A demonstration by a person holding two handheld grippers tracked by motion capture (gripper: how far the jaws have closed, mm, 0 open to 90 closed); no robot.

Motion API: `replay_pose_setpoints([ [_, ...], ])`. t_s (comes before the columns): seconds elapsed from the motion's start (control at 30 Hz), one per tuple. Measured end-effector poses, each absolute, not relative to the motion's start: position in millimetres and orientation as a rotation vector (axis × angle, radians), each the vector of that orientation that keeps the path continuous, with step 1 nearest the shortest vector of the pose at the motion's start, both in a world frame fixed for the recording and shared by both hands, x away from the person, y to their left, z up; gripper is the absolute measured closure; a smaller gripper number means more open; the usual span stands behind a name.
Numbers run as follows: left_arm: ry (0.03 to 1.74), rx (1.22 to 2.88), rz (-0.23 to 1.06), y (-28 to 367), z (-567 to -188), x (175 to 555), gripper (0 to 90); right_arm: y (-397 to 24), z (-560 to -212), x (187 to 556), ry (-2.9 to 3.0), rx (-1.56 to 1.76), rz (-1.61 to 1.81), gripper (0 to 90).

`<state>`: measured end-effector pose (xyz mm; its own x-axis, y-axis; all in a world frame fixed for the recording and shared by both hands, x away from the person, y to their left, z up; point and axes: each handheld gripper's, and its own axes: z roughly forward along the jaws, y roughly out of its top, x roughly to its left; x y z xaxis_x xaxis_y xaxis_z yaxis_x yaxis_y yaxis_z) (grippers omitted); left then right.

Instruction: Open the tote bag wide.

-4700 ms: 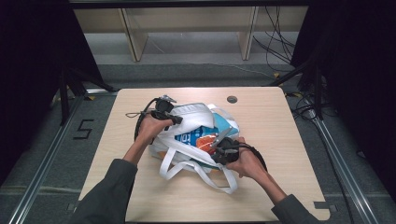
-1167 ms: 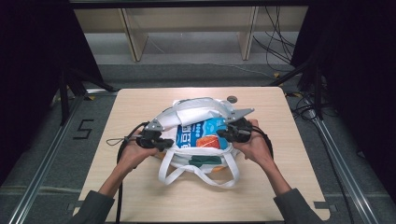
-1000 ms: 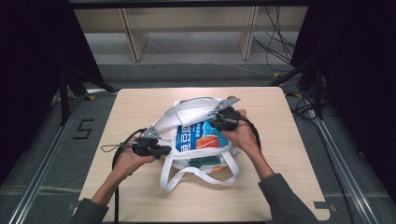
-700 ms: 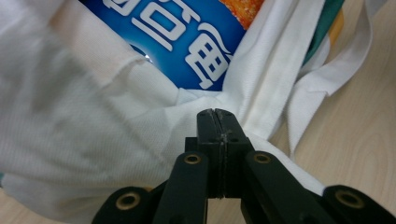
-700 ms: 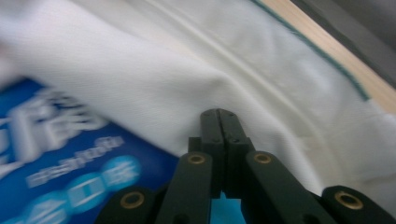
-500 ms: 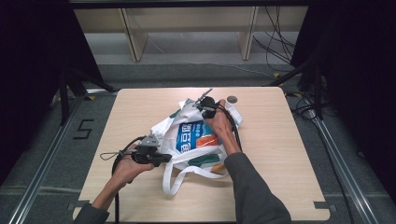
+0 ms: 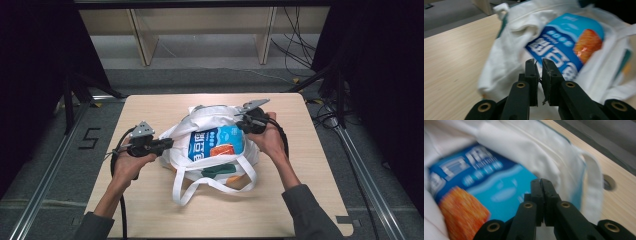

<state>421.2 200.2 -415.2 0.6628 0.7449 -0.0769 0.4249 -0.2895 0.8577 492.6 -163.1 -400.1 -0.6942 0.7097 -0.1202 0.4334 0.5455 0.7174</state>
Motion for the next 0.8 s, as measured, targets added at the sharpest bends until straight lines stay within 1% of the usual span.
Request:
replay_pose_setpoints([
  [0.1, 0.961, 1.9, 0.373, 204.6, -427.4, 429.8, 83.7, -181.0, -413.9, 490.4, 2.407, 0.979, 0.873, 90.0],
  [0.17, 0.972, 1.913, 0.383, 204.1, -434.1, 433.2, 84.8, -188.9, -426.5, 487.8, 2.423, 0.987, 0.786, 90.0],
  [0.23, 0.983, 1.899, 0.356, 205.1, -439.9, 436.4, 85.9, -193.6, -442.5, 484.9, 2.428, 1.029, 0.816, 90.0],
  [0.3, 0.998, 1.894, 0.346, 204.6, -441.8, 437.5, 86.5, -199.7, -447.7, 483.6, 2.444, 1.052, 0.837, 90.0],
  [0.37, 0.989, 1.893, 0.359, 203.6, -436.9, 434.5, 85.6, -199.4, -443.6, 481.0, 2.423, 1.057, 0.901, 90.0],
  [0.4, 0.984, 1.892, 0.356, 203.2, -434.4, 432.7, 83.7, -198.6, -438.6, 479.2, 2.412, 1.04, 0.933, 90.0],
  [0.5, 0.954, 1.886, 0.386, 204.1, -423.4, 426.5, 82.1, -196.3, -418.3, 471.1, 2.386, 0.985, 0.978, 90.0],
  [0.6, 0.939, 1.867, 0.359, 205.7, -417.4, 422.6, 79.6, -195.0, -402.7, 464.5, 2.366, 0.92, 1.037, 90.0],
  [0.8, 0.911, 1.844, 0.322, 203.8, -411.3, 411.0, 76.0, -199.5, -398.0, 455.8, 2.337, 0.908, 1.076, 89.3],
])
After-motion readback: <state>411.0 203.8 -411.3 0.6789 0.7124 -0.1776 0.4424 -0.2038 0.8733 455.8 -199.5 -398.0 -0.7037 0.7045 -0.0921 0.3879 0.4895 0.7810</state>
